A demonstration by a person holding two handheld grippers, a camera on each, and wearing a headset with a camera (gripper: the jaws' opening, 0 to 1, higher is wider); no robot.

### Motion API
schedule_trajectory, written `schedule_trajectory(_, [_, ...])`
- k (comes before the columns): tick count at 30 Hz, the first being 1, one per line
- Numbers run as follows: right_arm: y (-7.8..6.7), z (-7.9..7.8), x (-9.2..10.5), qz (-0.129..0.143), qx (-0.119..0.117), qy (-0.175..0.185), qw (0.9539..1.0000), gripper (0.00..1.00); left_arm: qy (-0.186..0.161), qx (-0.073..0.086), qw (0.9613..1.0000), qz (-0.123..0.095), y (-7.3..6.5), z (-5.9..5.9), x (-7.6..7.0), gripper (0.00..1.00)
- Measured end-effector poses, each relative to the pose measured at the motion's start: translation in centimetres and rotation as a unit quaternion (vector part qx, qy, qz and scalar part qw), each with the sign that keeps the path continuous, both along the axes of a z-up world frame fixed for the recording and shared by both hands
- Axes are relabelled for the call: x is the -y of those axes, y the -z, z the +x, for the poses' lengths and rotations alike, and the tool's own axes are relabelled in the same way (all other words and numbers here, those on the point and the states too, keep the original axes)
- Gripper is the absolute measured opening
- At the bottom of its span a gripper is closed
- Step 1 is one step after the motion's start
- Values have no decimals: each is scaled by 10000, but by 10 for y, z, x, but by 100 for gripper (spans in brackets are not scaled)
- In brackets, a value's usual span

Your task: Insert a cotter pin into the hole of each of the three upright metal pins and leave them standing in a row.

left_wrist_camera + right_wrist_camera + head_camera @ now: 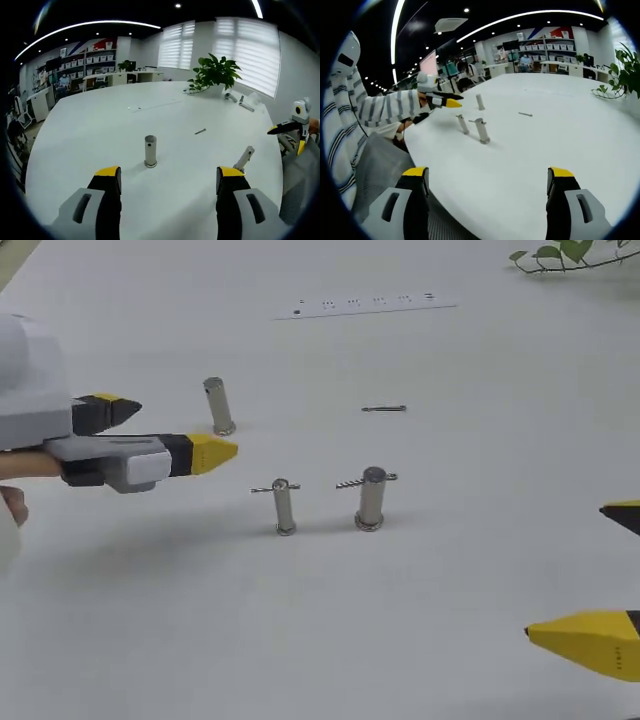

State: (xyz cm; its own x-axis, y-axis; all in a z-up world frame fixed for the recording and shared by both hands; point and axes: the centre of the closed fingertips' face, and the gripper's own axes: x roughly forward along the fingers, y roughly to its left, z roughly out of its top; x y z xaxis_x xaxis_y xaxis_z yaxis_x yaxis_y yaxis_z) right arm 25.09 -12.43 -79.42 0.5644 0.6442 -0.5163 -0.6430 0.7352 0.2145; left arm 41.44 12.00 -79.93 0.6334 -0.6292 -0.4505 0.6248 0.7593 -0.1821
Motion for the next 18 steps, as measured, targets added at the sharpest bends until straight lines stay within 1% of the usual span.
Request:
schedule_trajectory(2, [-2, 1, 1, 2, 19, 21, 10000, 99, -16, 170, 9998, 44, -1, 8, 2, 70])
schedule_trajectory(3, [-3, 2, 2, 4, 20, 23, 10000, 99, -54, 228, 9997, 115, 0, 13, 2, 68])
schedule_trajectory(4, [-4, 2, 2, -5, 20, 25, 10000, 99, -57, 245, 9996, 157, 3, 18, 2, 65])
schedule_trajectory(6, [-6, 2, 2, -16, 32, 10, 10000, 99, -329, 186, 9992, -87, 1, 28, 2, 60])
schedule_trajectory(7, [-6, 3, 2, -18, 35, 8, 10000, 99, -414, 163, 9989, -145, 2, 31, 1, 56])
schedule_trajectory(9, [-9, 3, 1, -22, 60, 7, 10000, 99, -442, 281, 9986, -4, 4, 37, -1, 49])
schedule_trajectory(10, [-10, 4, 1, -17, 75, 14, 10000, 99, -509, 422, 9976, 221, 6, 43, -4, 45])
schedule_trajectory(11, [-11, 4, 0, -9, 78, 18, 10000, 99, -512, 538, 9965, 377, 8, 46, -6, 40])
schedule_trajectory(12, [-11, 4, 0, 0, 73, 19, 10000, 99, -590, 487, 9963, 398, 11, 48, -6, 36])
schedule_trajectory(13, [-12, 4, -1, 7, 67, 11, 10000, 99, -542, 418, 9970, 349, 15, 50, -2, 30])
schedule_trajectory(15, [-12, 4, -3, 3, 74, -10, 10000, 98, -580, 417, 9968, 355, 19, 57, 0, 25])
schedule_trajectory(18, [-12, 4, -4, -10, 62, 1, 10000, 99, -529, 399, 9968, 440, 22, 59, 4, 24])
